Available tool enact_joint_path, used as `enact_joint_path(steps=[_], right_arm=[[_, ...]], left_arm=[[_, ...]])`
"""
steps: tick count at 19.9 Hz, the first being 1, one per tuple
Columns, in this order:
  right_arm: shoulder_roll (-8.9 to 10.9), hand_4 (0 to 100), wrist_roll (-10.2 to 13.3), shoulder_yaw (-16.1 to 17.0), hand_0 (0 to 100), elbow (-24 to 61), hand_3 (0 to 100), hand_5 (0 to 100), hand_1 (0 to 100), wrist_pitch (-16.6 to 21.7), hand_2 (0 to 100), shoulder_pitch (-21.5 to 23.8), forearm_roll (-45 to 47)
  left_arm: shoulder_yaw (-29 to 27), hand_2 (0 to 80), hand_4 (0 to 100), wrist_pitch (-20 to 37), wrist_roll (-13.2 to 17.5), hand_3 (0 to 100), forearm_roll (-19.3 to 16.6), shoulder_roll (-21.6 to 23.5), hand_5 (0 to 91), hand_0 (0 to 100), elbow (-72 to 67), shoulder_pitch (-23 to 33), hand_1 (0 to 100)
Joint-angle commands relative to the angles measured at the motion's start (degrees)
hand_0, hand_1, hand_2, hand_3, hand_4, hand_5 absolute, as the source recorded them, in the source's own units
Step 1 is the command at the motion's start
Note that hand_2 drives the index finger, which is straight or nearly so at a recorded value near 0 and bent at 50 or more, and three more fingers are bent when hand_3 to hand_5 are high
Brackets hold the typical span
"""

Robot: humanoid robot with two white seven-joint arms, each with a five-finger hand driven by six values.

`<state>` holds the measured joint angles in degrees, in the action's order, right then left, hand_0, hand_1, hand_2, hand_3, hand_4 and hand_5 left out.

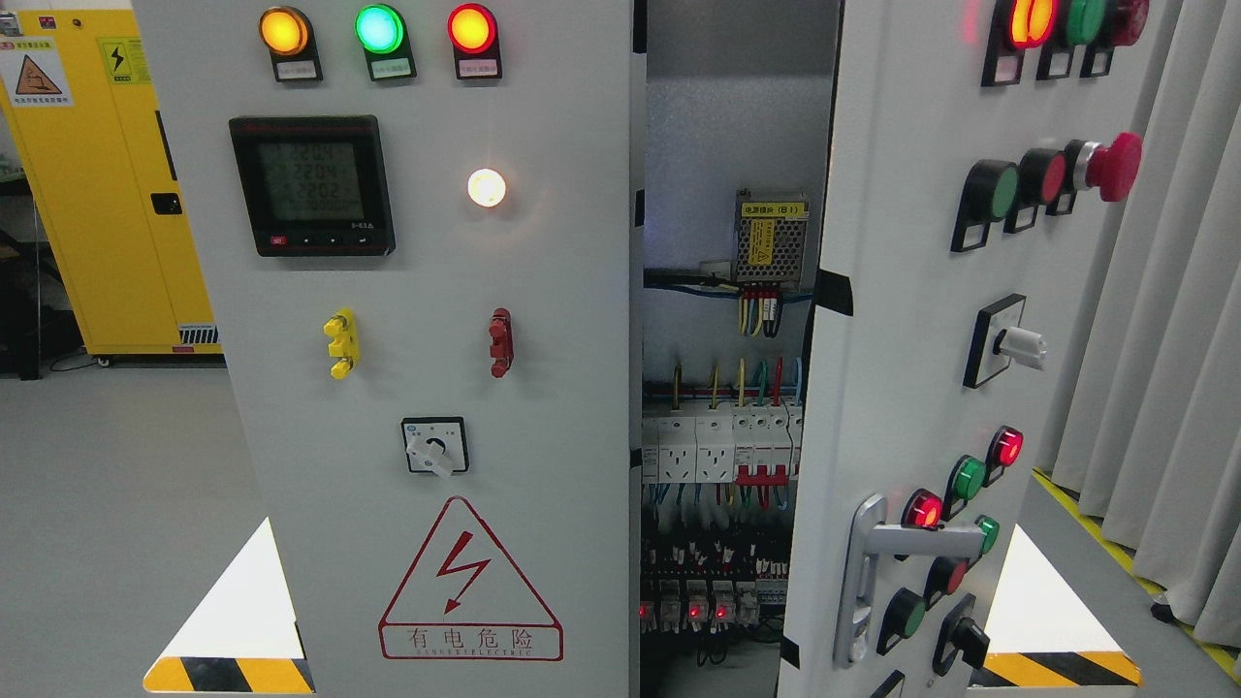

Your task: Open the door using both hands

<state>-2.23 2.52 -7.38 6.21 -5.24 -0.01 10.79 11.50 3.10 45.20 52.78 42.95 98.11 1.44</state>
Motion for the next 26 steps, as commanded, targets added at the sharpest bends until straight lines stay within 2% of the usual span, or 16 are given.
enact_joint_path(steps=[1, 5, 9, 12, 15, 19, 22, 26], right_arm=[[0.03, 0, 0.0, 0.0, 0, -0.1, 0, 0, 50, 0.0, 4, 1.0, -0.1], [0.03, 0, 0.0, 0.0, 0, -0.1, 0, 0, 50, 0.0, 4, 1.0, 0.0], [0.03, 0, 0.0, 0.0, 0, -0.1, 0, 0, 50, 0.0, 4, 1.0, 0.0], [0.03, 0, 0.0, 0.0, 0, -0.1, 0, 0, 50, 0.0, 4, 1.1, 0.0], [0.03, 0, 0.0, 0.0, 0, -0.1, 0, 0, 50, 0.0, 4, 1.0, 0.0], [0.03, 0, 0.0, 0.0, 0, -0.1, 0, 0, 50, 0.0, 4, 1.1, 0.0], [0.03, 0, 0.0, 0.0, 0, -0.1, 0, 0, 50, 0.0, 4, 1.1, 0.0], [-0.06, 0, 0.0, 0.0, 0, -0.1, 0, 0, 50, 0.0, 4, 1.4, -0.1]], left_arm=[[6.5, 0.0, 0, -2.7, 2.2, 0, 6.5, 8.6, 0.0, 12, 13.2, -9.4, 56], [7.9, 0.0, 0, -10.7, 2.3, 0, 8.9, 4.3, 0.0, 12, 12.9, -19.3, 56], [17.0, 0.0, 0, -11.8, 2.1, 0, 9.4, 1.1, 0.0, 12, 9.2, -32.3, 56], [22.1, 0.0, 0, -13.6, 2.0, 0, 9.4, -4.2, 0.0, 12, 1.3, -42.8, 56], [22.9, 0.0, 0, -17.0, 1.1, 0, 9.3, -9.4, 0.0, 12, -2.0, -47.1, 56], [22.8, 0.0, 0, -21.3, 0.0, 0, 9.5, -14.0, 0.0, 12, -5.1, -52.1, 56], [22.9, 0.0, 0, -25.3, -0.3, 0, 11.1, -17.8, 0.0, 12, -8.8, -55.8, 56], [22.9, 0.0, 0, -26.7, -1.2, 0, 11.1, -21.8, 0.0, 12, -14.2, -60.5, 56]])
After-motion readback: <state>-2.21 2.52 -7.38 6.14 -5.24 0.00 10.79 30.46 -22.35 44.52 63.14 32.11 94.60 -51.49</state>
